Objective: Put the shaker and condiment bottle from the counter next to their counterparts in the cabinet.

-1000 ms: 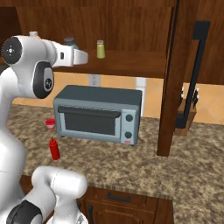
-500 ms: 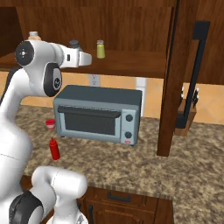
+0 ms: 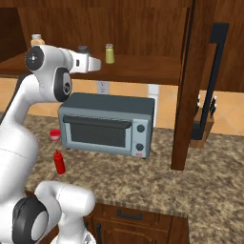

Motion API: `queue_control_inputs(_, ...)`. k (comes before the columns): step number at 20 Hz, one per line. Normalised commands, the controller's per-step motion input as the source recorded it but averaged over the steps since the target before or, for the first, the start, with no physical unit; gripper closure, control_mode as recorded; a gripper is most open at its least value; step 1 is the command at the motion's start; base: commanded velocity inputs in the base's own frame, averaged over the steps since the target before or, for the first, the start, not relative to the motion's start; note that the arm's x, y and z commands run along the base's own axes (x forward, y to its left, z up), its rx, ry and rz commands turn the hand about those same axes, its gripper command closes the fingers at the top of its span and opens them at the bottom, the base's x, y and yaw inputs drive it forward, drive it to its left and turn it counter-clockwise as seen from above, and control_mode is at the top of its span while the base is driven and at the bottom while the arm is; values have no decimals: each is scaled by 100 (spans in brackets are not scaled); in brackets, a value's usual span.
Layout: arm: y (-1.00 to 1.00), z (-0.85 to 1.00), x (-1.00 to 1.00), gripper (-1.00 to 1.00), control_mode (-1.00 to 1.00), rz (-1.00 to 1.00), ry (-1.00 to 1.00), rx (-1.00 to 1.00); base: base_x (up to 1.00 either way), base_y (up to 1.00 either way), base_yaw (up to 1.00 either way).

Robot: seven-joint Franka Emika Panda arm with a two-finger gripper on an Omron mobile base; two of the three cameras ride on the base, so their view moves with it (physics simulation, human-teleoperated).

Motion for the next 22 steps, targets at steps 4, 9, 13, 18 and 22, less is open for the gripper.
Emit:
queue_control_inputs(4, 3, -8, 41, 100, -100, 0, 4, 0, 0, 0, 0)
queue_control_inputs(9, 0, -7, 40, 100, -100, 0, 3, 0, 0, 0, 0)
queue_control_inputs(13, 0, -6, 44, 100, -100, 0, 2, 0, 0, 0, 0)
queue_control_inputs(18, 0, -10, 42, 100, -100, 0, 1, 0, 0, 0, 0)
queue_control_inputs(22, 0, -17, 47, 100, -100, 0, 0, 0, 0, 0, 0)
